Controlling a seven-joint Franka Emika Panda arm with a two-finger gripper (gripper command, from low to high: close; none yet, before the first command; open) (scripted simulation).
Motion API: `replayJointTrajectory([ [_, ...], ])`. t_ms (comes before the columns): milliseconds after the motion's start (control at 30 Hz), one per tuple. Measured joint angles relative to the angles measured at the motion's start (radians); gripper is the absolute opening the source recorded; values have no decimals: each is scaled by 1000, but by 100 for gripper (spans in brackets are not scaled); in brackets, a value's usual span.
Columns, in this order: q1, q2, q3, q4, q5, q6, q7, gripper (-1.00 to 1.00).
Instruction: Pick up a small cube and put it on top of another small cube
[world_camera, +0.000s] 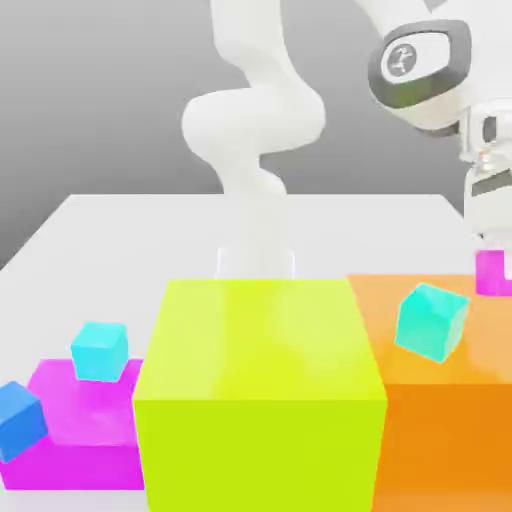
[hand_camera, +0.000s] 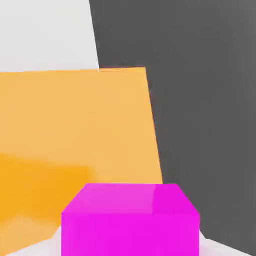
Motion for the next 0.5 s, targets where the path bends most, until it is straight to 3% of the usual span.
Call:
replayJointTrajectory([
  [267, -184, -71, -263, -76, 100, -129, -175, -100],
  [500, -362, -85, -552, -138, 206, -225, -366, -100],
])
